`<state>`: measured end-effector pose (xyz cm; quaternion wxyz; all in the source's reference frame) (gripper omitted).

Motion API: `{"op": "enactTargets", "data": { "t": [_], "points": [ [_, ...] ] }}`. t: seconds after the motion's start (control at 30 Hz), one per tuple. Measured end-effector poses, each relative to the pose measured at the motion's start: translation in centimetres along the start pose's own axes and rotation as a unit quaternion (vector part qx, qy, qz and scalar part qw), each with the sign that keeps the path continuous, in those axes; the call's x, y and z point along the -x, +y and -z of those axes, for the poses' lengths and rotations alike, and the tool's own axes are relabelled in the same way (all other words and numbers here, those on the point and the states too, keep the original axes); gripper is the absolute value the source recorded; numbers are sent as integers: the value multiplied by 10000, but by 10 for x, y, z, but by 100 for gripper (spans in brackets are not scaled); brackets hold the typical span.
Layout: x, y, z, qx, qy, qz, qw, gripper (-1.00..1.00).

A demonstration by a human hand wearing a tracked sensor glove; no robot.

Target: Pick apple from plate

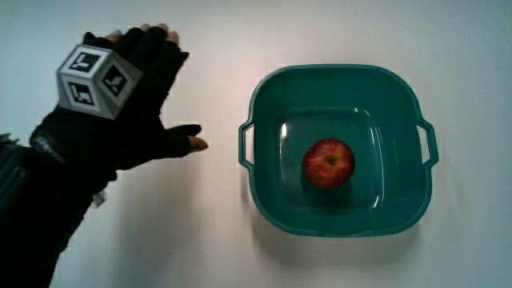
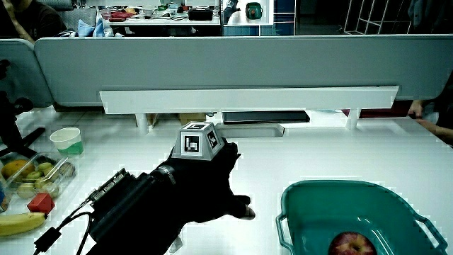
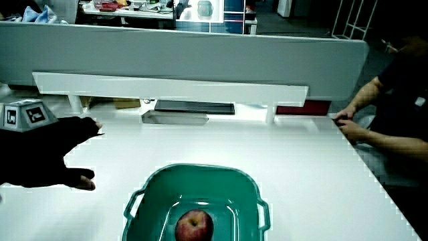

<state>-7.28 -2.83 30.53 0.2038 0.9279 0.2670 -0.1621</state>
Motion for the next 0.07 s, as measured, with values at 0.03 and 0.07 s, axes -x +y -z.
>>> {"op": "enactTargets", "data": {
  "t": [0.03, 0.07],
  "points": [
    [1, -3, -3, -610, -200, 495, 9967, 100],
    [1, -7, -8, -349, 266, 169, 9989, 100]
  ]
}}
